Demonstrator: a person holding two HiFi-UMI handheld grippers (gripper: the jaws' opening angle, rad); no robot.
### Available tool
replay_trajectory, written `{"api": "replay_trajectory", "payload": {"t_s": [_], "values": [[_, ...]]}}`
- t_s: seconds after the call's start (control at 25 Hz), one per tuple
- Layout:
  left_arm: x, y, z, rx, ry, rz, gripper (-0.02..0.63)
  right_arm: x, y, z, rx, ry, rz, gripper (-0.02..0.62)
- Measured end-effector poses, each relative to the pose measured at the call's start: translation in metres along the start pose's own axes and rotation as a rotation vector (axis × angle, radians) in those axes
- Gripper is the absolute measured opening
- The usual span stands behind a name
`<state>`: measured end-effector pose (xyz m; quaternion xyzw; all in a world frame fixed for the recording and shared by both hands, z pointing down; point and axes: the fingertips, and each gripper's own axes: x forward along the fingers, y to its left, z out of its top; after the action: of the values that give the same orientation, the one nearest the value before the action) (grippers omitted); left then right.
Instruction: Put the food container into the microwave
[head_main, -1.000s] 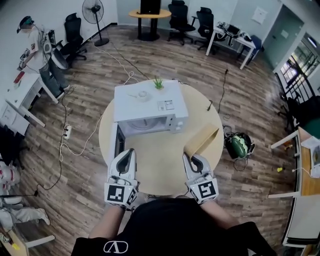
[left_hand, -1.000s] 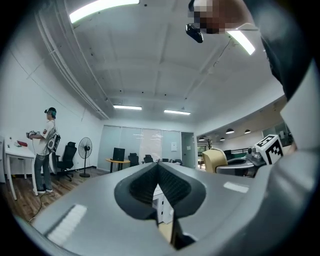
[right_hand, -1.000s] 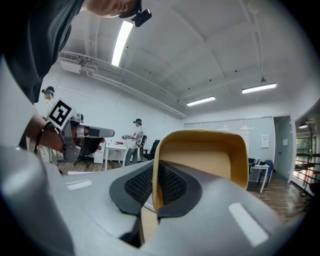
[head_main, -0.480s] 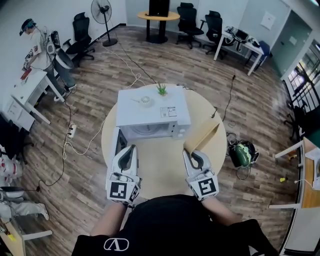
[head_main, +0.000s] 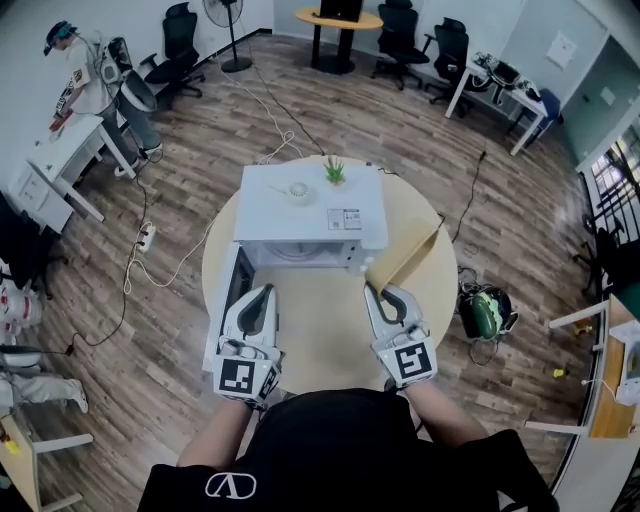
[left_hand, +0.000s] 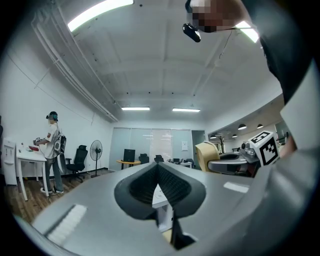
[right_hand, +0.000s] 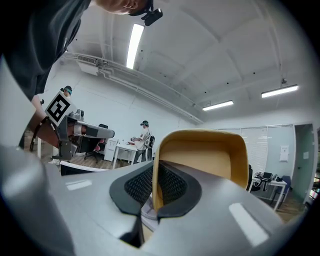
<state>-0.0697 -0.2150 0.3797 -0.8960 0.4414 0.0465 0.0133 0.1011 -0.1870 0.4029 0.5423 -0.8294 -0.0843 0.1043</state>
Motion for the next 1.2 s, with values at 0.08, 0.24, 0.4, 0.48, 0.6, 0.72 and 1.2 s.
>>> {"api": "replay_trajectory", "payload": {"t_s": [0.08, 0.24, 0.4, 0.48, 0.6, 0.72, 1.2], "values": [[0.002, 0.004, -0.003, -0.001, 0.006, 0.014, 0.000, 0.008, 0.000, 0.001, -0.015, -0.002, 0.018, 0.012], [0.006, 0.012, -0.006, -0.001, 0.013, 0.037, 0.000, 0.024, 0.002, 0.000, -0.048, 0.007, 0.063, 0.012], [0.007, 0.010, -0.013, -0.015, 0.026, 0.042, 0.000, 0.044, 0.014, -0.011, -0.116, 0.047, 0.156, 0.012], [0.004, 0.010, -0.019, -0.023, 0.039, 0.052, 0.000, 0.054, 0.023, -0.017, -0.135, 0.062, 0.212, 0.012], [0.001, 0.014, -0.030, -0.035, 0.061, 0.072, 0.000, 0.073, 0.039, -0.029, -0.161, 0.084, 0.313, 0.012], [-0.003, 0.015, -0.044, -0.055, 0.063, 0.081, 0.000, 0.089, 0.061, -0.051, -0.217, 0.136, 0.442, 0.012], [-0.029, 0.015, -0.101, -0.166, 0.187, 0.118, 0.000, 0.105, 0.171, -0.164, -0.408, 0.395, 0.956, 0.012]]}}
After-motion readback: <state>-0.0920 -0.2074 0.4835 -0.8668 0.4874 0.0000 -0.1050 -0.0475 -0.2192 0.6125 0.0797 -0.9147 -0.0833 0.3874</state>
